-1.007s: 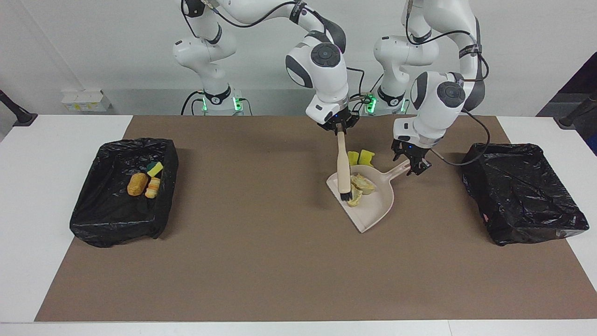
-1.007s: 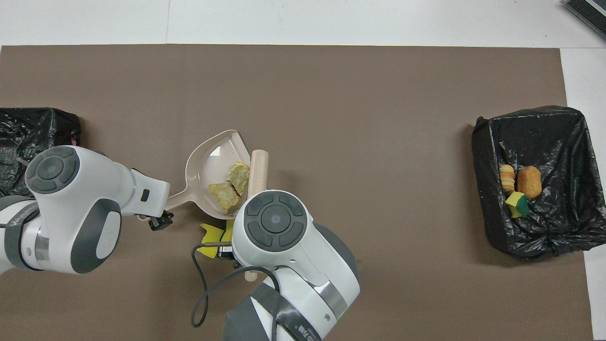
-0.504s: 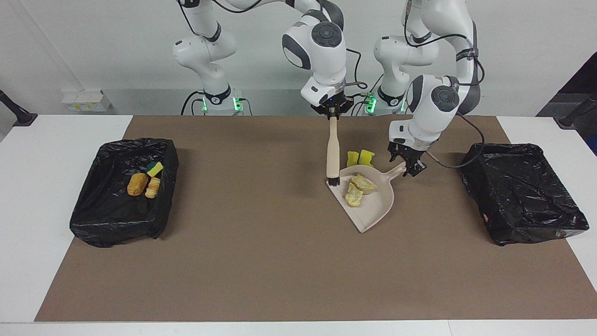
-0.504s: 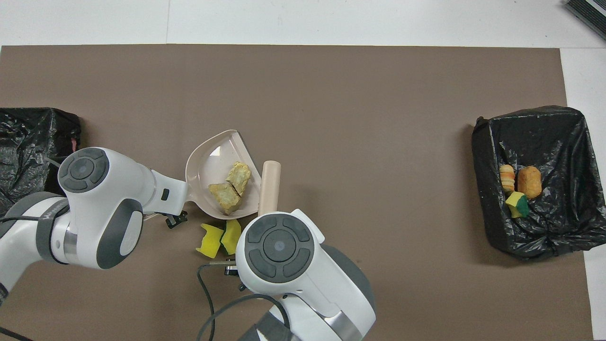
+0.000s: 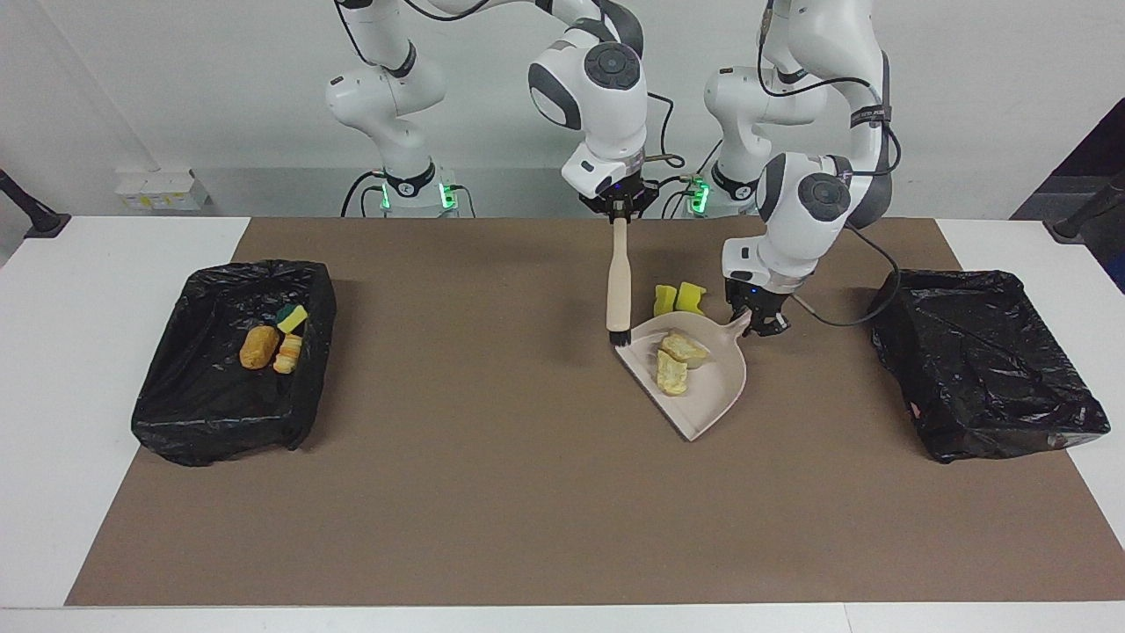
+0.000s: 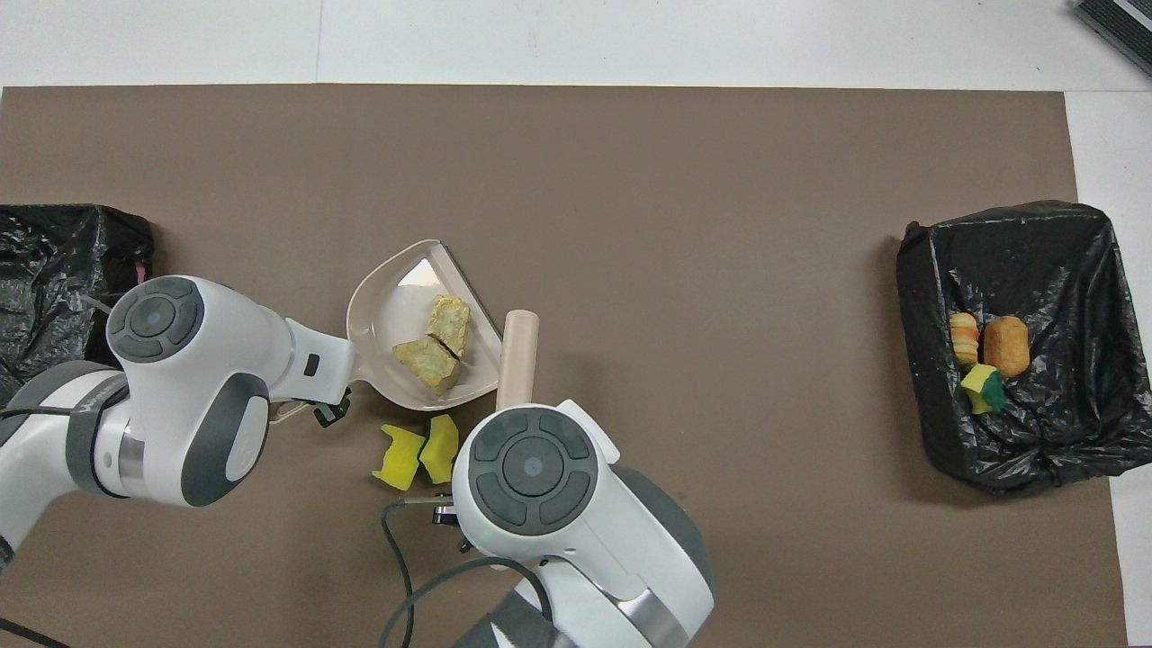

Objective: Sweep and dump trash in bin
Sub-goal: 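Sweep the rolls and sponges into the dustpan with the right gripper's brush, then sweep the remaining sponge pieces into the dustpan with the right gripper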

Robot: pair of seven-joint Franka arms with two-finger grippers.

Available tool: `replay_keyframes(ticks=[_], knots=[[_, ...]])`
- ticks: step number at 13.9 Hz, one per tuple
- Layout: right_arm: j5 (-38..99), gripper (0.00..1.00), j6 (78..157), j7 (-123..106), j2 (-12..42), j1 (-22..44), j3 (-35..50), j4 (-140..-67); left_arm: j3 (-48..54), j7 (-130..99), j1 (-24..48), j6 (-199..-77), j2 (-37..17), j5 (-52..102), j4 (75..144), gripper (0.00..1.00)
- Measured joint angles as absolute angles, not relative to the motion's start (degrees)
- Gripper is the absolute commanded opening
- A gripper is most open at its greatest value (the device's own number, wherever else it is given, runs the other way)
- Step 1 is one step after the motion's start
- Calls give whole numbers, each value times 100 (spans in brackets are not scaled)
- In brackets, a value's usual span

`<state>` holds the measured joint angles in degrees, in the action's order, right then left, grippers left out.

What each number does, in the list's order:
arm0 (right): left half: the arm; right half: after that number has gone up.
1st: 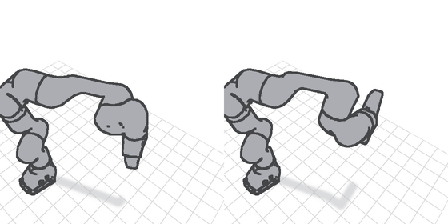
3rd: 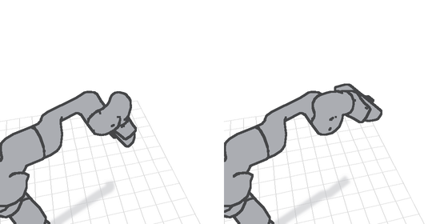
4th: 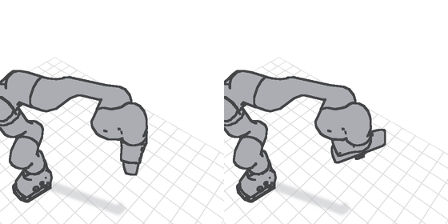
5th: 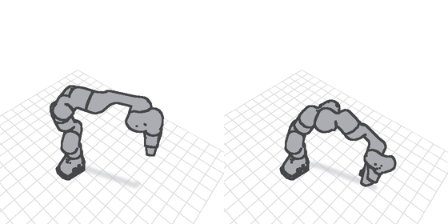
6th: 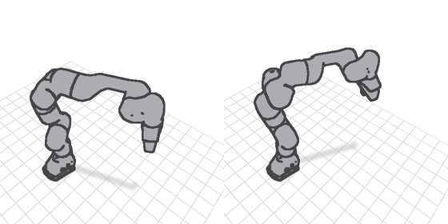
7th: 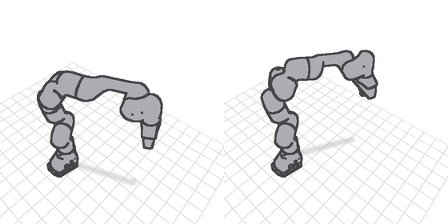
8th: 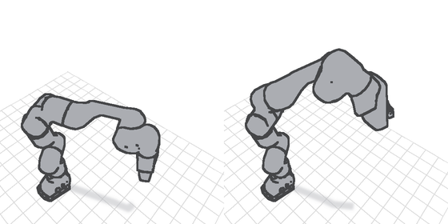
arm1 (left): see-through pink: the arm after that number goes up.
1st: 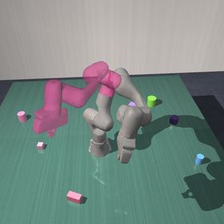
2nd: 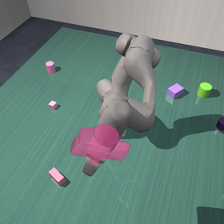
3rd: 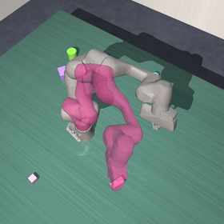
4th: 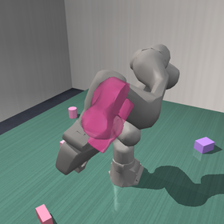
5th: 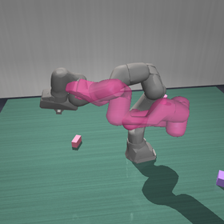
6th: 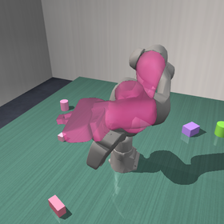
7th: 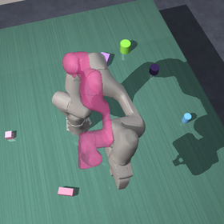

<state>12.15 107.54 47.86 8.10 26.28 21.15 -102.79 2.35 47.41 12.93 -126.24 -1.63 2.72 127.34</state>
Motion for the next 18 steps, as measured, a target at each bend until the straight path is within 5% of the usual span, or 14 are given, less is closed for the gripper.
replay_keyframes(ticks=[9,18], knots=[[1088,0,10888,4786,809,2718,2121,-10173,110,7437,-552,-11312,510,122,12440,0],[1061,0,10938,5162,969,3334,2129,-10709,311,7053,-361,-11105,1042,-1493,13181,0]])
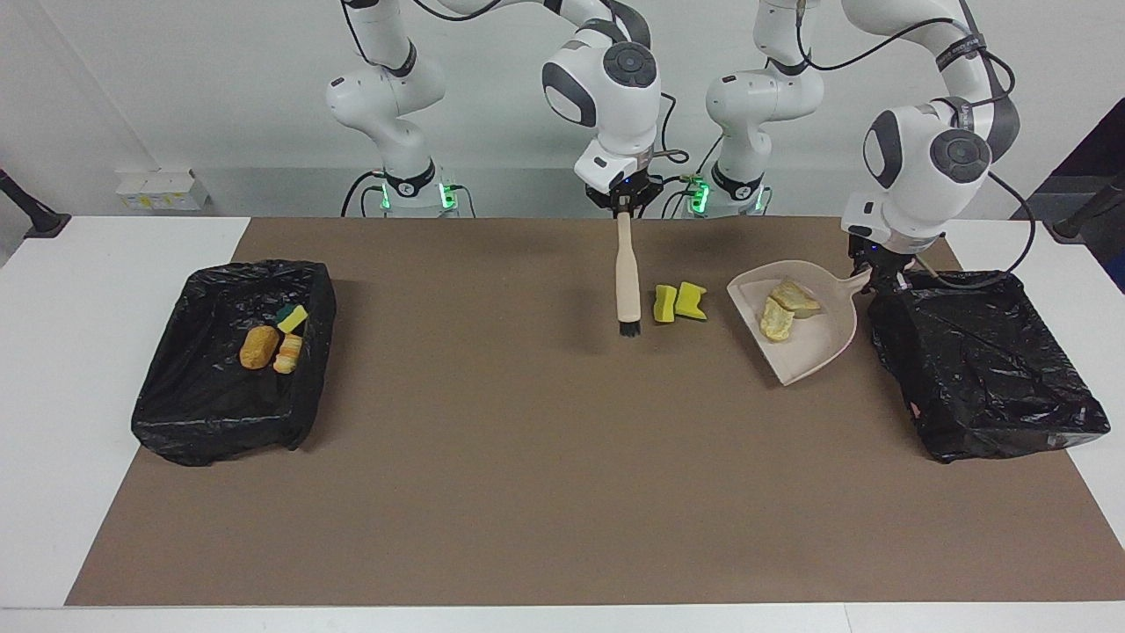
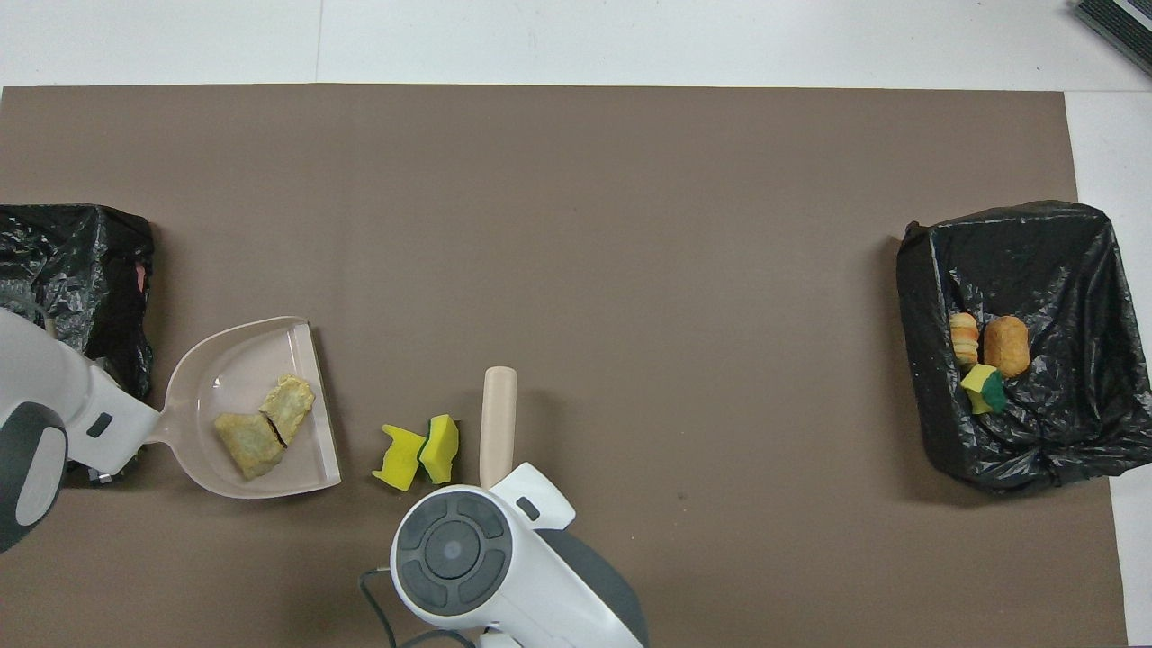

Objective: Sweep and dump trash in bin
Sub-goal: 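Sweep the remaining sponge pieces into the dustpan with the right gripper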

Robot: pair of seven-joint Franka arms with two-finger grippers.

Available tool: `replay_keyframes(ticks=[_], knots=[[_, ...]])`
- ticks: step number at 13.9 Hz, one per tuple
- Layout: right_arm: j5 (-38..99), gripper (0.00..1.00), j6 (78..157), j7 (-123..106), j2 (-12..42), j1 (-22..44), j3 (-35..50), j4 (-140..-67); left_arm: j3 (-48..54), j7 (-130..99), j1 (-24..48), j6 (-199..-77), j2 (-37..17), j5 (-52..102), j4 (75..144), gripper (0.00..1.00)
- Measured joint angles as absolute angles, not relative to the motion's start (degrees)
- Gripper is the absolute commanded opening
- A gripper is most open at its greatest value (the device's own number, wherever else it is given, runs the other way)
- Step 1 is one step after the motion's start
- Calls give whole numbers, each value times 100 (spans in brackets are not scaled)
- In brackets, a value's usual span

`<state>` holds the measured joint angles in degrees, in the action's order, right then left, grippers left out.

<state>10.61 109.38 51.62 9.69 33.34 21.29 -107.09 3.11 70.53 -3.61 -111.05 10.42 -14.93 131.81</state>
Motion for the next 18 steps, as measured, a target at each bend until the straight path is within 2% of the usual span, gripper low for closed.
replay_keyframes(ticks=[4,8,14,18], knots=[[1036,0,11589,5344,1417,3541,2127,-10777,327,7036,-60,-11435,1420,-1512,13825,0],[1044,0,12391,5344,1915,3540,2112,-10731,319,6981,27,-11748,1457,-1551,14155,0],[1306,0,12965,5391,2218,3806,2132,-10370,344,6131,743,-11763,1474,-1506,14250,0],[1326,0,12974,5503,2245,4050,2136,-10167,318,6016,795,-11870,1462,-590,14320,0]])
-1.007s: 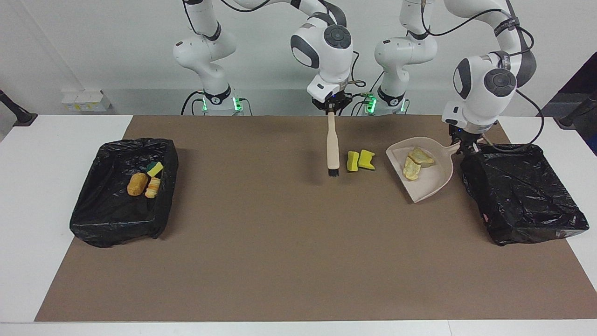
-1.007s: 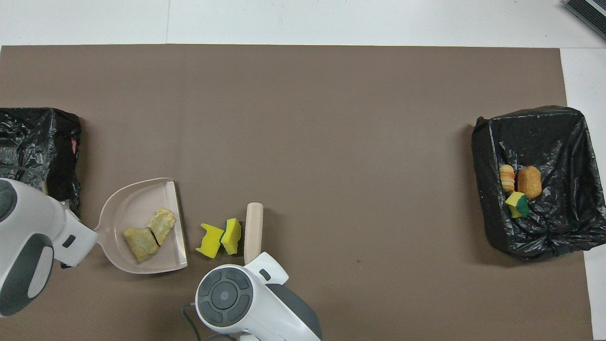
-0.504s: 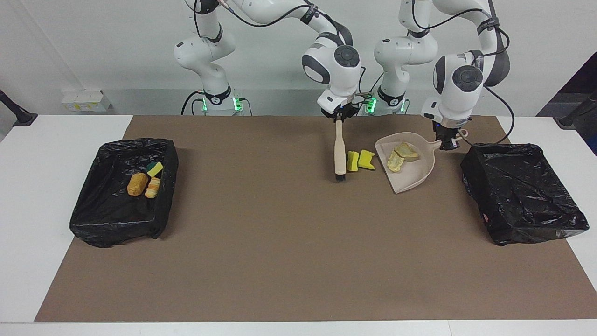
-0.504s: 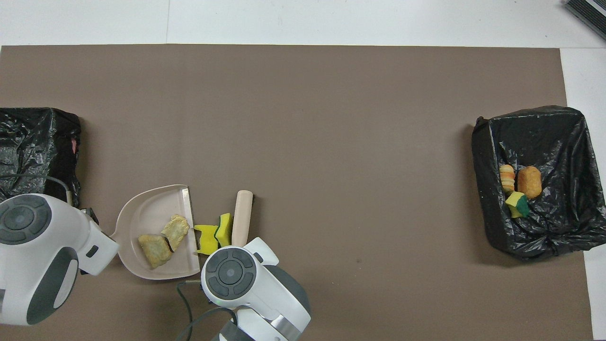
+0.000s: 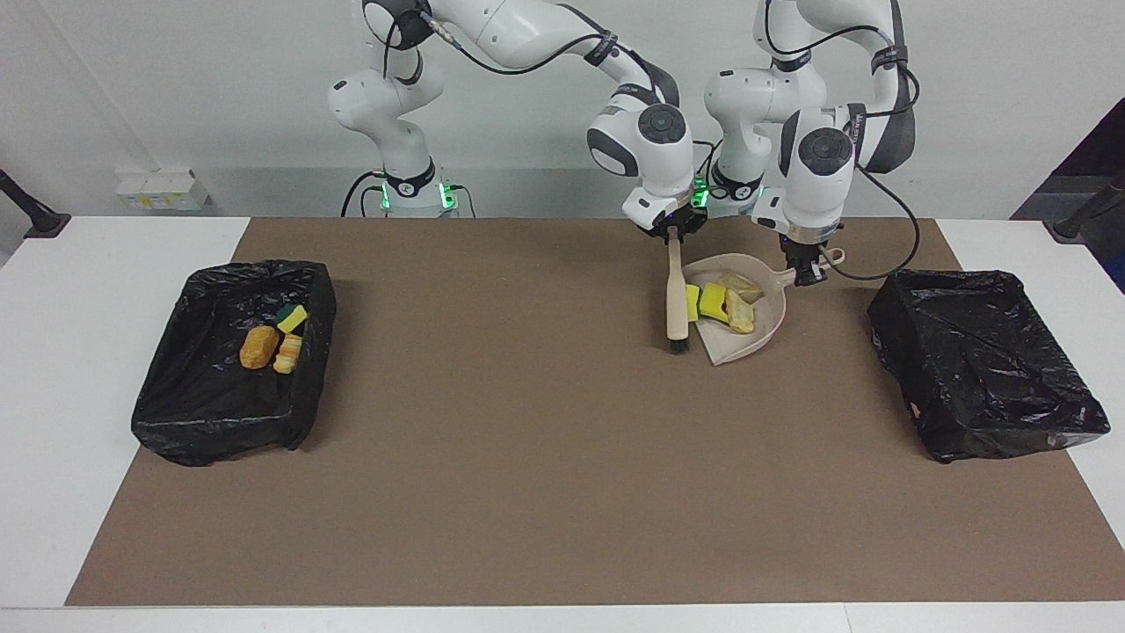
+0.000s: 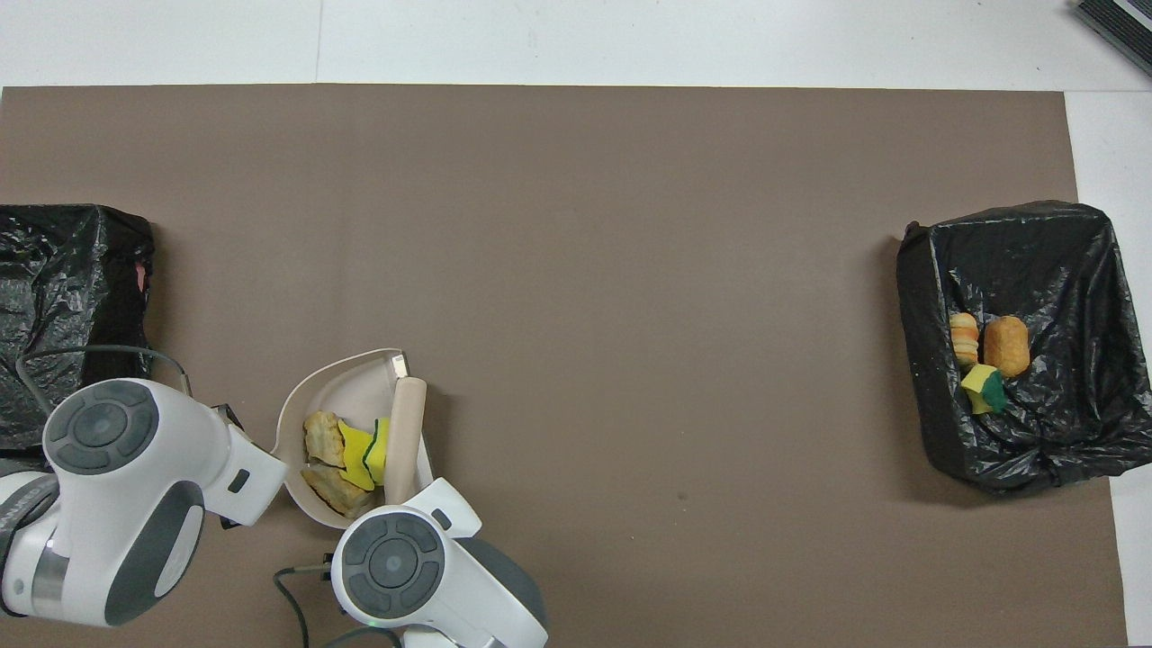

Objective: Sweep and dump trash in bin
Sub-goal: 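Sweep the remaining sponge pieces into the dustpan with the right gripper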

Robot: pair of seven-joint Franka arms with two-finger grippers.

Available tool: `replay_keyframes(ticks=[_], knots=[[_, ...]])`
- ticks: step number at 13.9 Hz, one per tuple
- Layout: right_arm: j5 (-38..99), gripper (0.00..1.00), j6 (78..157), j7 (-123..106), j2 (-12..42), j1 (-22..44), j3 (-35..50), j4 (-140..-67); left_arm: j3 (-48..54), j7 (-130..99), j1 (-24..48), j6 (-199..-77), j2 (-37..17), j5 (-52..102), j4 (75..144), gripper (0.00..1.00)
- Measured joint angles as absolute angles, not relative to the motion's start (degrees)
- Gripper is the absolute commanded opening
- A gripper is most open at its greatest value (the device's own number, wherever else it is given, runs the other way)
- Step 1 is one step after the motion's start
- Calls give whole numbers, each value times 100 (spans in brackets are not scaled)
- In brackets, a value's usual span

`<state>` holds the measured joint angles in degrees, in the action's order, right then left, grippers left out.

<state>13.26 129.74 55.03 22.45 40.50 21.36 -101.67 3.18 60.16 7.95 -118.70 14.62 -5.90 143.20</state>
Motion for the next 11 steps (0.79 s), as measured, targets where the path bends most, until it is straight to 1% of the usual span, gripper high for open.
replay_keyframes(ticks=[3,6,8,11], knots=[[1118,0,12942,5512,2245,4118,2130,-10126,278,6016,785,-12117,1403,-306,14355,0],[515,0,12622,5512,2242,4116,2124,-10111,266,6014,773,-12185,1384,-262,14354,0],[466,0,12548,5512,2213,4100,2092,-10058,257,6016,683,-12197,1379,-170,14350,0],[187,0,12111,5514,2101,4081,2030,-10013,240,6170,458,-12221,1379,161,14301,0]])
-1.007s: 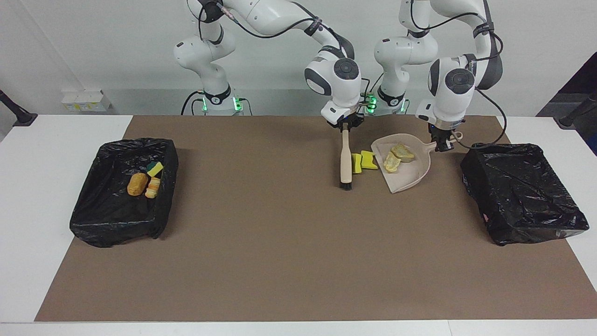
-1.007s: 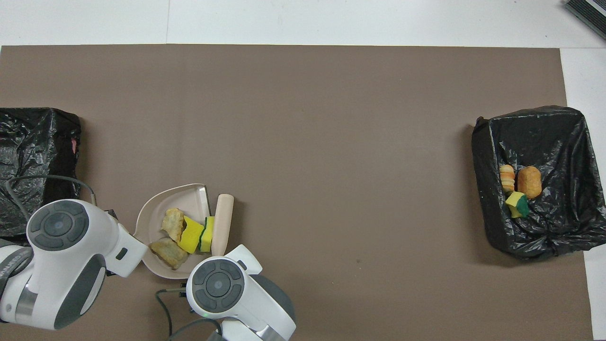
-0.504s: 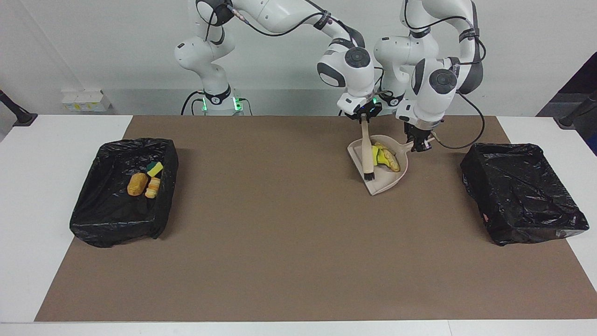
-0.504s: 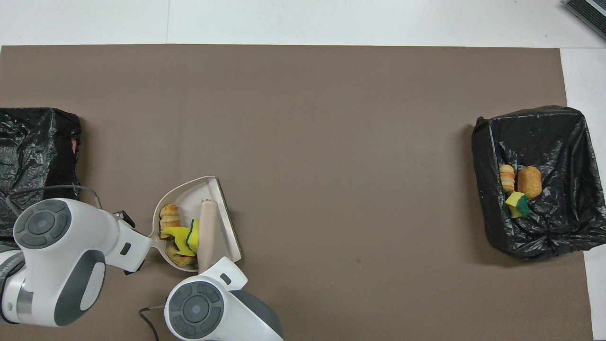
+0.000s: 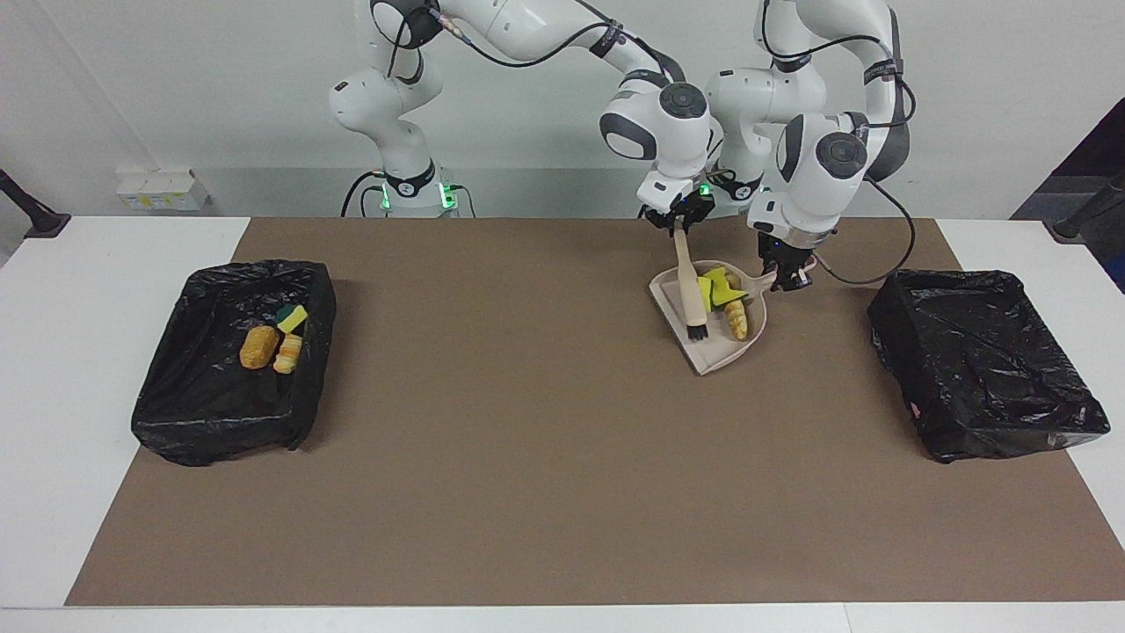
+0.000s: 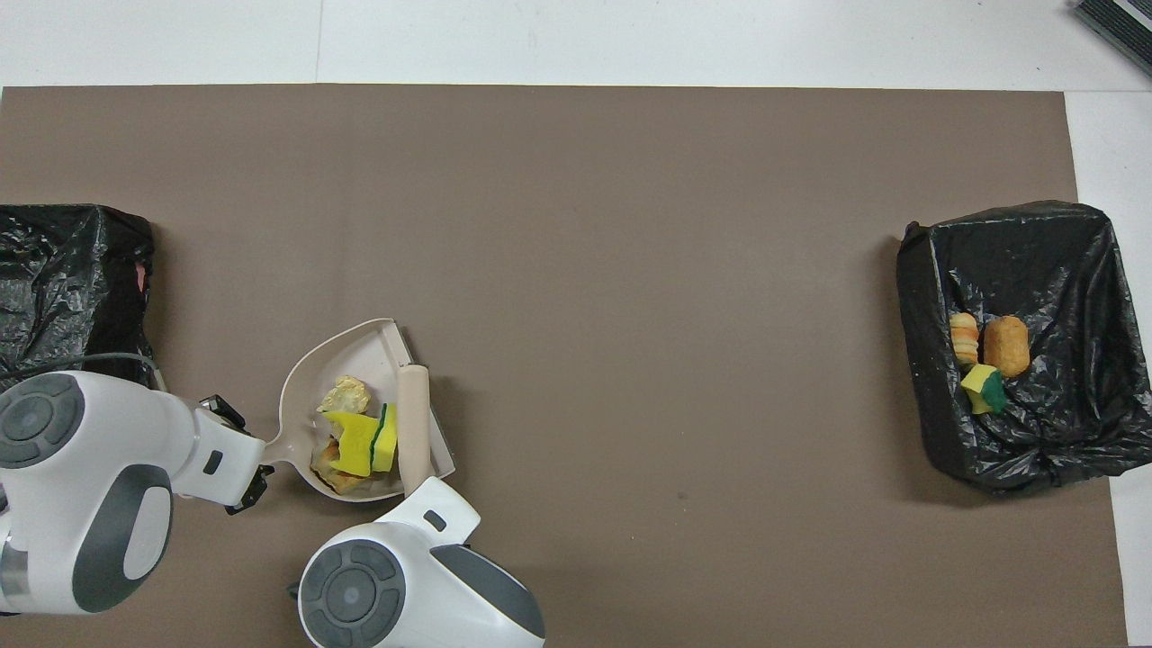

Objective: Sweep and dump trash in bin
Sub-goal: 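Sweep the remaining sponge pieces into the dustpan with the right gripper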

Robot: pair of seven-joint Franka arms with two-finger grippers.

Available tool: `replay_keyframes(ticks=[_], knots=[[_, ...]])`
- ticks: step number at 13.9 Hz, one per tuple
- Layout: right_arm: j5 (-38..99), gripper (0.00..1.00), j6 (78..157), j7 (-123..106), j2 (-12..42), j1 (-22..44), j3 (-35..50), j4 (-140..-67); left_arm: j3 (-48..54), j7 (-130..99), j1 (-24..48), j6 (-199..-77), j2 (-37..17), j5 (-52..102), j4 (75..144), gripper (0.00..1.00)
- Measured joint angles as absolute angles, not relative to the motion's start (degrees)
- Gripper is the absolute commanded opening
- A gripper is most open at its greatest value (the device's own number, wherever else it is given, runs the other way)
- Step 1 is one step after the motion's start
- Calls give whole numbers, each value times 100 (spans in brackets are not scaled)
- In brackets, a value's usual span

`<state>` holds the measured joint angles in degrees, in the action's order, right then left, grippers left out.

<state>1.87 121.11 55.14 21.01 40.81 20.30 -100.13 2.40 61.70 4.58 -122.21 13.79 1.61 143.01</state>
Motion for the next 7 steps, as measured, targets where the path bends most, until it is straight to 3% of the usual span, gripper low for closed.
replay_keyframes(ticks=[7], knots=[[-51,0,11398,5586,1614,3859,2013,-9978,208,6257,248,-12228,1379,813,14254,0]])
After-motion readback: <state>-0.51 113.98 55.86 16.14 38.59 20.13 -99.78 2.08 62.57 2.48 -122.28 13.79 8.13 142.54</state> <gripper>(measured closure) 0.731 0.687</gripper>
